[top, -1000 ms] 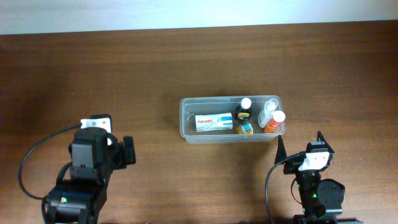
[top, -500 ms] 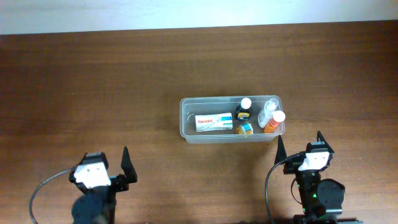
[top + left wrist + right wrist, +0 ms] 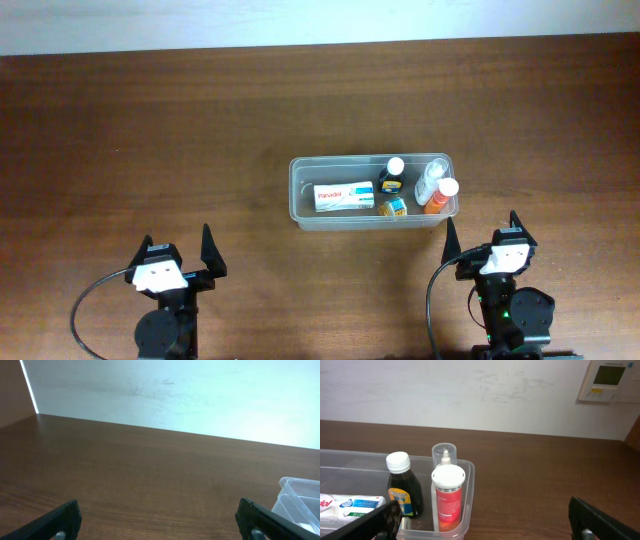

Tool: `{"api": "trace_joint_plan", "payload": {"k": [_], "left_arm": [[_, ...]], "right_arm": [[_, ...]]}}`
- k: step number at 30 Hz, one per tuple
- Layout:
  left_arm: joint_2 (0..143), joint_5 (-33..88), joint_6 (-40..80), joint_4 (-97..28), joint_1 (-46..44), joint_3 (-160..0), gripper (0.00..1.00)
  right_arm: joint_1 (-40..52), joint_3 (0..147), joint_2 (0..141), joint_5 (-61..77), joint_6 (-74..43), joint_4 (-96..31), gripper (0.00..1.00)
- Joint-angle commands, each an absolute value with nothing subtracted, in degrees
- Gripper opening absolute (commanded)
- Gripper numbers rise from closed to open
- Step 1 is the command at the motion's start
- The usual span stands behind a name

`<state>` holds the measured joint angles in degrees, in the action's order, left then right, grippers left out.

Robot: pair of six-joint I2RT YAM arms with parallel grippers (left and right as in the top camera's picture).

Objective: Pack container

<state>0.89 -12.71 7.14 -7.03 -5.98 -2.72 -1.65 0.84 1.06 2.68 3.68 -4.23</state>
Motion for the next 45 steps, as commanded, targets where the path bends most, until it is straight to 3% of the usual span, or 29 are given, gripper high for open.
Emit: {"api": "trace_joint_plan", "payload": {"k": [1,21,45], "left_arm": [[0.27,-12.91,6.83,-6.61,-5.56,-1.96,0.99],[0.27,-3.79,2.17,-4.51,-5.45,-0.54,0.99],[0.3,-3.84,2.13,-4.47,-4.75,-0.54,0.99]], "right_arm": [[-1.04,0.32,0.64,3.2,4.08,-4.21,0.99],[-1.04,0.32,0.64,3.2,4.08,-4.21,0.98],[-1.04,0.32,0.64,3.2,4.08,-4.21,0.98]]}}
